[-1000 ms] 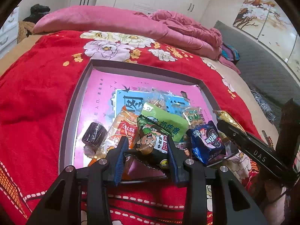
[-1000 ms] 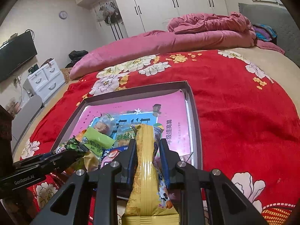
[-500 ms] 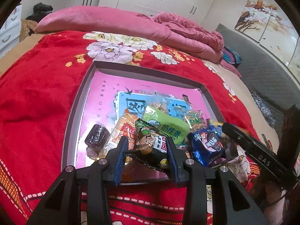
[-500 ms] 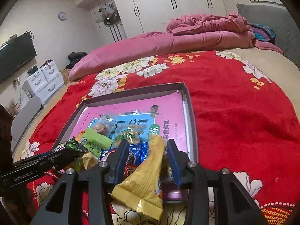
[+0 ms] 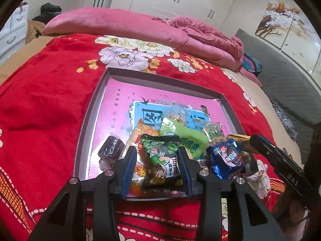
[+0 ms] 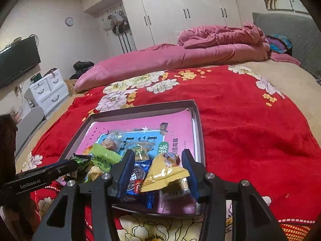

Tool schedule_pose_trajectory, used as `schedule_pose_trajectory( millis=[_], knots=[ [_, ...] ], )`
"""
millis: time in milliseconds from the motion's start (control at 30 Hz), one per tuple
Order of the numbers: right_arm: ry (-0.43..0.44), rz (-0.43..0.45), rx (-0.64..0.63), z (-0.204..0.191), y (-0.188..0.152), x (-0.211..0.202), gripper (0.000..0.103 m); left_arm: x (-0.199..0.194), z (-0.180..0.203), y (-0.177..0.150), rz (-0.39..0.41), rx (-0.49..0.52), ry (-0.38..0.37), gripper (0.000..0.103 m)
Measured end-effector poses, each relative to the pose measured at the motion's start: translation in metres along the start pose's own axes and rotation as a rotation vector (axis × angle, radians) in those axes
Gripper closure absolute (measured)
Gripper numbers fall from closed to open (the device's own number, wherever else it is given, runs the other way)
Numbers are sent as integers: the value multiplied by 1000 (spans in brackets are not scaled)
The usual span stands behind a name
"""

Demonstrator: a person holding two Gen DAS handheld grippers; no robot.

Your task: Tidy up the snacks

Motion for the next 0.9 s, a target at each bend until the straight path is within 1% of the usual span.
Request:
schedule_pose_trajectory(
  millis=[167,200,233,267,333,467,533,600,667,733,900],
  knots=[
    [-4,-6,-39,-7,-1,-1,53,-1,1,1,1,-5,-11,60],
    [-4,-7,-43,-8,-1,-1,53,-1,2,1,3,-4,-12,58],
    [-6,-8,-44,-8,-1,-1,52,-2,3,2,7,-2,-11,52],
    [-10,-8,-44,-7,-1,-1,52,-2,3,2,9,0,-10,50],
    [-18,-6,-42,-6,-1,-1,47,-3,4,3,13,2,-14,49],
    [-41,0,-38,-2,0,-2,45,-4,5,3,13,1,-16,46],
    [-56,4,-37,1,1,-4,39,-5,4,4,16,1,-16,41],
    [-75,12,-38,4,2,-6,36,-6,5,4,18,0,-22,37],
    [-84,26,-34,6,4,-9,32,-7,5,5,21,0,-25,35],
    [-92,34,-29,9,6,-11,28,-9,5,5,27,-1,-26,30],
    [-103,34,-33,11,6,-12,27,-13,5,7,41,-4,-32,28]
  ],
)
Point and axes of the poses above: each gripper's, at about its wrist camera, not at the fingertips, and x roughly the way its jaws point, z to its right, y to its top, the point moved 10 cm from there along x, roughly the way its jaws point, and after that the axes turned 14 degrees about y, right-handed, at the moved point
